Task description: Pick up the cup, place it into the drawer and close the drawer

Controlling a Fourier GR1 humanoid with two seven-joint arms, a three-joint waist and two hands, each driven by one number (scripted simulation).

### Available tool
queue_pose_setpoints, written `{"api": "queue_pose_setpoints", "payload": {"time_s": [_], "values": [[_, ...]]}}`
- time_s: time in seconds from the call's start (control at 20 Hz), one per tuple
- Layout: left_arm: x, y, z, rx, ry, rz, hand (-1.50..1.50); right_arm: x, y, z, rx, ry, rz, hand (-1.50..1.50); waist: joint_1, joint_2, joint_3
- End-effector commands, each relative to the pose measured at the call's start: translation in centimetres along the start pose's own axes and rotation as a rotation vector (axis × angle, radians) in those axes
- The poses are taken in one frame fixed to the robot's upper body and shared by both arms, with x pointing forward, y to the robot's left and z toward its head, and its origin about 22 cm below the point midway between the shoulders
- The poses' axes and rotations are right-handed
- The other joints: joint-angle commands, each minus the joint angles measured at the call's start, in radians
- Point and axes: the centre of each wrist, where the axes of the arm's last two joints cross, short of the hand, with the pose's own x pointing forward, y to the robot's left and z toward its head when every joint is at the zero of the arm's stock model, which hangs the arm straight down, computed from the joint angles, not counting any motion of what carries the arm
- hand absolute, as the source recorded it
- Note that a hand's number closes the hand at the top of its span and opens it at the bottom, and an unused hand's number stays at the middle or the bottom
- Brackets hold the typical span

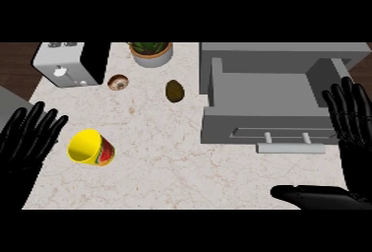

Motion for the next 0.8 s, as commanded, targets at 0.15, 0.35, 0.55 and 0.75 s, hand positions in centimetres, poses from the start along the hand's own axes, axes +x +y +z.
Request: {"api": "queue_pose_setpoints", "payload": {"time_s": [0.15, 0.35, 0.55, 0.75], "values": [[-1.6, 5.1, 1.8, 0.016, 0.052, 0.087, -1.5, -1.4, 0.3, -0.9, 0.029, 0.004, 0.0, -1.5, -0.005, 0.001, 0.002], [-4.3, 6.4, 3.3, 0.068, 0.124, 0.063, -1.5, -2.2, -1.3, -1.2, 0.028, 0.017, 0.0, -1.5, -0.007, 0.002, 0.002], [-6.0, 7.7, 2.6, 0.119, 0.13, -0.007, -1.5, -1.1, 1.3, -1.2, 0.039, 0.005, 0.011, -1.5, -0.01, 0.002, 0.002], [-7.5, 9.2, 5.0, 0.186, 0.174, -0.048, -1.5, -1.9, -1.4, 0.4, 0.016, 0.012, -0.007, -1.5, -0.011, 0.001, 0.002]]}}
